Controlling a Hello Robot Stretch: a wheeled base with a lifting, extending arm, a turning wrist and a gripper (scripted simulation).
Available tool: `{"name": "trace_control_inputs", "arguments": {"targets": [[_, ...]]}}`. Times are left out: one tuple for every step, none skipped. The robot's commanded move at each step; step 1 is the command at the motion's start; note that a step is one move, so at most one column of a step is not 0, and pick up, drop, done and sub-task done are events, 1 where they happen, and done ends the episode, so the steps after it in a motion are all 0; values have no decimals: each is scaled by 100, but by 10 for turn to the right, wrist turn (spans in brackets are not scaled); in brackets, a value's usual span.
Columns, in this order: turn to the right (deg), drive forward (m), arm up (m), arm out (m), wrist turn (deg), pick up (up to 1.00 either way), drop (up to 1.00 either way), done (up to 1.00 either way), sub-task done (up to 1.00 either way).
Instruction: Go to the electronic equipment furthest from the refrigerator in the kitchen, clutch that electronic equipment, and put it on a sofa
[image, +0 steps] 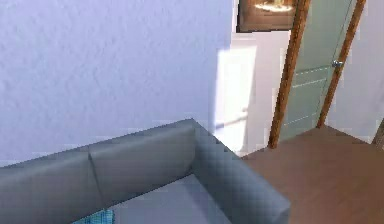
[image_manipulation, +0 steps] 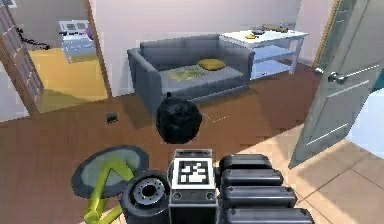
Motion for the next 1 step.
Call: {"name": "trace_control_inputs", "arguments": {"targets": [[-450, 0, 0, 0, 0, 0, 0, 0, 0]]}}
